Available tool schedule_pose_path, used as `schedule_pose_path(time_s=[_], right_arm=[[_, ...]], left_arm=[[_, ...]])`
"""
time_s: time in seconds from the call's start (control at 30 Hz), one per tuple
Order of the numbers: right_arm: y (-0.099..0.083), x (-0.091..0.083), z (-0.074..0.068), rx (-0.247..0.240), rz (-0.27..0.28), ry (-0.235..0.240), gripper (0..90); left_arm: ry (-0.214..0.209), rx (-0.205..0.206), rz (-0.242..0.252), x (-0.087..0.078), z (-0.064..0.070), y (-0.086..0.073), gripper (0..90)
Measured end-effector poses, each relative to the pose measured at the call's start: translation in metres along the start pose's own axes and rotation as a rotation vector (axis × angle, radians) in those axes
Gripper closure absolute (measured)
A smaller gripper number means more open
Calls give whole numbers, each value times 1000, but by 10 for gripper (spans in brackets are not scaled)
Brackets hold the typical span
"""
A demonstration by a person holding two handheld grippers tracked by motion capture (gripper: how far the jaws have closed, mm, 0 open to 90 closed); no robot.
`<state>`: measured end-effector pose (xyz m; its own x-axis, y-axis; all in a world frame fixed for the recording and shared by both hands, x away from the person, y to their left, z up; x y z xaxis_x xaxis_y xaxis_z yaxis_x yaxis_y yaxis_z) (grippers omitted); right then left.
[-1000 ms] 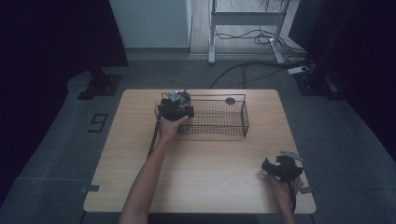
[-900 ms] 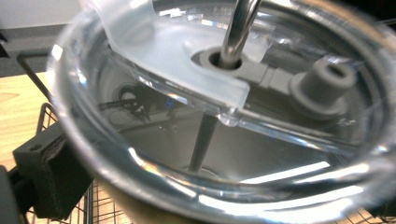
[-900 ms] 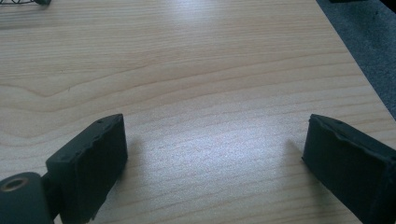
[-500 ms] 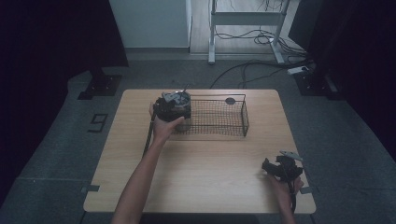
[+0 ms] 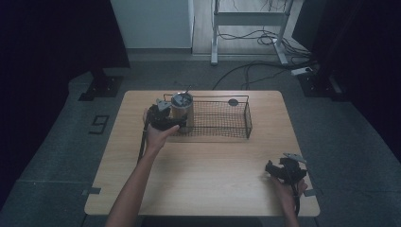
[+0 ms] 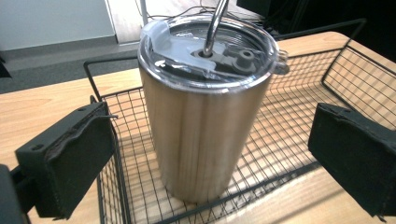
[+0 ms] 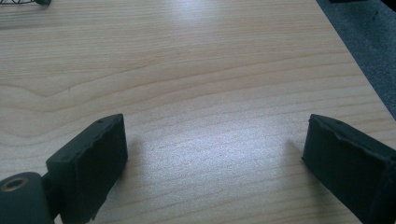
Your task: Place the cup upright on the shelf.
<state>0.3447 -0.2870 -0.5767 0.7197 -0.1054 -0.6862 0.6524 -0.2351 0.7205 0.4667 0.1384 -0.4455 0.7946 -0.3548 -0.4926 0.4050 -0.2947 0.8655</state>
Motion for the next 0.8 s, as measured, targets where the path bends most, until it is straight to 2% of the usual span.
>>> schedule_pose_path(time_s=[0.47, 0.63, 0.8], right_arm=[[0, 0, 0, 2, -1, -1, 62], [0, 0, 0, 1, -1, -1, 62], [0, 0, 0, 2, -1, -1, 62]], left_arm=[[-63, 19, -2, -37, 16, -33, 5], [-119, 11, -1, -51, 22, -48, 11], [-143, 13, -16, -63, 27, -68, 18]])
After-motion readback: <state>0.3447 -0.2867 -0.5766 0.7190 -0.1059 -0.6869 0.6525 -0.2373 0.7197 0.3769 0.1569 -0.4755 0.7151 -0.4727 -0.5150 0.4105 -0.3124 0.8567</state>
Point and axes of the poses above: each handheld gripper's, and its own axes: x roughly forward along the jaws, y roughly out of its top, z roughly to its right, the point moved 3 cm from there along x, roughly forward along the jaws, and after that the axes turned 7 degrees about x, right-handed, at the moved point
